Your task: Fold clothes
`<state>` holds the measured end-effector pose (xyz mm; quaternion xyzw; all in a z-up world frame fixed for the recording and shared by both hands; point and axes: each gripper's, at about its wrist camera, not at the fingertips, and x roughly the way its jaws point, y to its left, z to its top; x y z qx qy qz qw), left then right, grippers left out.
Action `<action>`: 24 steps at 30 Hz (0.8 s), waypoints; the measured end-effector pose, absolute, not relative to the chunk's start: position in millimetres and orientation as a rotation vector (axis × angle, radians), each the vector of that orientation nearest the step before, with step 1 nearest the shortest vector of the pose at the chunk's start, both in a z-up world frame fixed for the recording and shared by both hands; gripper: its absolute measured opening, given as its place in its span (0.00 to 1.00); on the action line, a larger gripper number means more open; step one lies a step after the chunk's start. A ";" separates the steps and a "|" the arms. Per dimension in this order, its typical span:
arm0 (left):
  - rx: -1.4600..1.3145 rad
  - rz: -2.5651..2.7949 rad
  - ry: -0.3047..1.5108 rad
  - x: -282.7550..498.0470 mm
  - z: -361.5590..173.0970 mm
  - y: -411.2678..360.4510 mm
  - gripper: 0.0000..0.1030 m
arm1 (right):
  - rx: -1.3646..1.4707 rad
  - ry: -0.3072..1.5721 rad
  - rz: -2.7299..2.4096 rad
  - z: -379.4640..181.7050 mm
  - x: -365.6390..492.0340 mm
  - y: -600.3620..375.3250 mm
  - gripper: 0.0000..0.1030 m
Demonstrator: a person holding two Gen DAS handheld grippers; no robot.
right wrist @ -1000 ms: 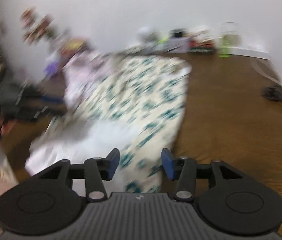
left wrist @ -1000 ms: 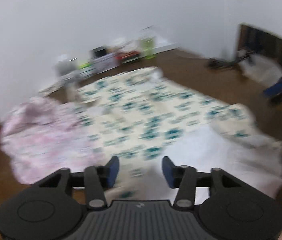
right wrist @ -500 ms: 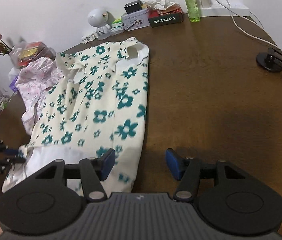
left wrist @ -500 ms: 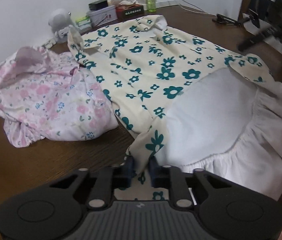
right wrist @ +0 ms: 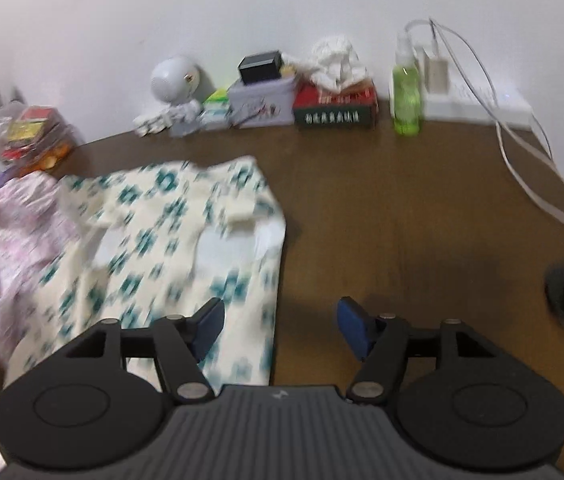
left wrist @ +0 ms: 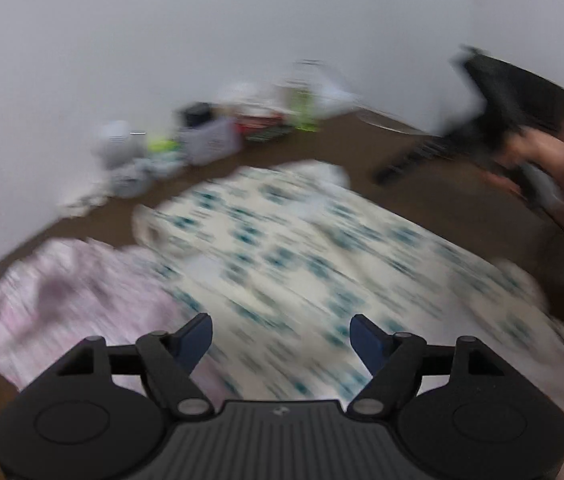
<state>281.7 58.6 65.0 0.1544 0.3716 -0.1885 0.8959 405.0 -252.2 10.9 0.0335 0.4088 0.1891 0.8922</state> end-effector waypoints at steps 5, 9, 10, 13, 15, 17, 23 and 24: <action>0.443 -0.177 0.808 381.4 37.3 50.9 0.72 | -0.054 0.862 0.355 0.6 457.9 -212.0 0.64; 0.558 -0.069 0.819 420.0 11.9 44.7 0.65 | -0.087 0.847 0.347 -8.0 465.0 -199.6 0.61; 0.565 -0.064 0.810 424.4 8.3 45.9 0.62 | -0.094 0.842 0.345 -10.1 466.1 -197.0 0.59; 0.536 -0.063 0.801 433.4 1.2 54.4 0.32 | -0.113 0.827 0.341 -16.4 469.1 -189.3 0.39; 0.477 -0.085 0.821 437.4 -4.7 60.8 0.15 | -0.126 0.817 0.339 -20.6 471.1 -184.2 0.35; 0.427 -0.106 0.840 440.2 -11.6 66.2 0.05 | -0.139 0.808 0.336 -24.7 473.1 -179.0 0.15; 0.403 -0.175 0.786 425.7 -14.2 50.4 0.03 | -0.347 0.734 0.211 -30.2 466.6 -185.1 0.06; 0.405 -0.198 0.776 423.2 -14.5 43.8 0.03 | -0.368 0.728 0.186 -30.6 465.9 -192.6 0.06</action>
